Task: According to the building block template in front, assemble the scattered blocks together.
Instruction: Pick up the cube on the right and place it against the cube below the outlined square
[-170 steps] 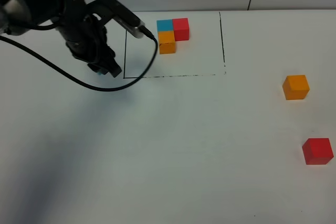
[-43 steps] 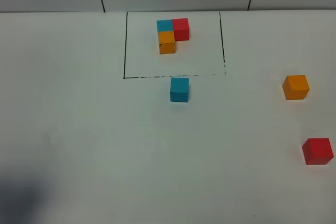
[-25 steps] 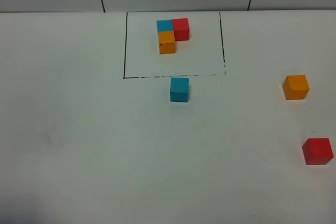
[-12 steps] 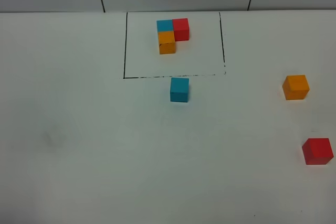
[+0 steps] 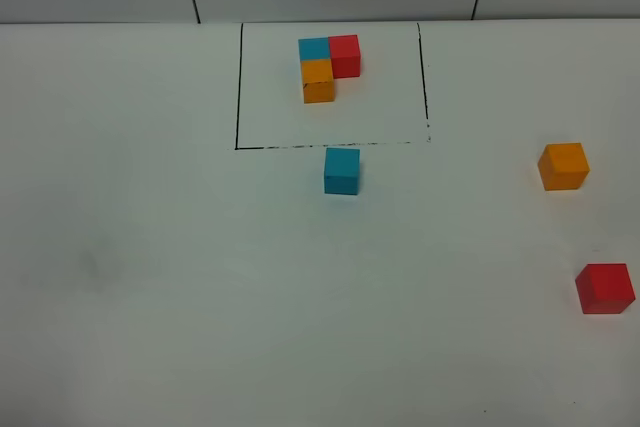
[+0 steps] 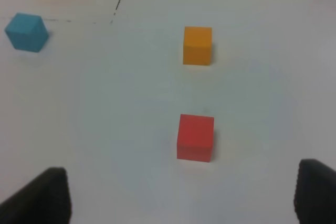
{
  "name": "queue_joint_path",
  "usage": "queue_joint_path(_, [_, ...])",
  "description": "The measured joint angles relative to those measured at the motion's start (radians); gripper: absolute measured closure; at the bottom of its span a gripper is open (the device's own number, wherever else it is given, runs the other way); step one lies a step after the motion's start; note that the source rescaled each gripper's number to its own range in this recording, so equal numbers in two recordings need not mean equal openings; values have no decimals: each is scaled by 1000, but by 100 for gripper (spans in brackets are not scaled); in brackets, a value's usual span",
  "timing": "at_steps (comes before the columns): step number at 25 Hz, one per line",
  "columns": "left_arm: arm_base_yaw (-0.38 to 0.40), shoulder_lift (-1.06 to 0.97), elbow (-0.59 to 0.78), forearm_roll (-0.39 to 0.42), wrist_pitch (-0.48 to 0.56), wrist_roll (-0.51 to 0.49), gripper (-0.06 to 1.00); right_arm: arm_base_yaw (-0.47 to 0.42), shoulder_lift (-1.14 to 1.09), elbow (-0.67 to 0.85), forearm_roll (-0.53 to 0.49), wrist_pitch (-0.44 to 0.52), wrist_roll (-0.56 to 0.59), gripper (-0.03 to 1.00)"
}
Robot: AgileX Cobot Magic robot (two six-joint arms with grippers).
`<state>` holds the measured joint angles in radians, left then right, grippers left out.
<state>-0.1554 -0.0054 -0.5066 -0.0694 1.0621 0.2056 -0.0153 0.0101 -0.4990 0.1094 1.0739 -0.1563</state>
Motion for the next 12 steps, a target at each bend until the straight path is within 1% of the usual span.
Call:
queue_joint_path(3, [44, 0, 0, 12, 0, -7, 18, 0, 0, 0, 0, 0, 0, 24])
queue_joint_path(9, [179, 0, 0, 12, 0, -46, 18, 0, 0, 0, 0, 0, 0, 24])
queue_joint_path(12, [214, 0, 0, 12, 0, -66, 18, 0, 0, 0, 0, 0, 0, 24])
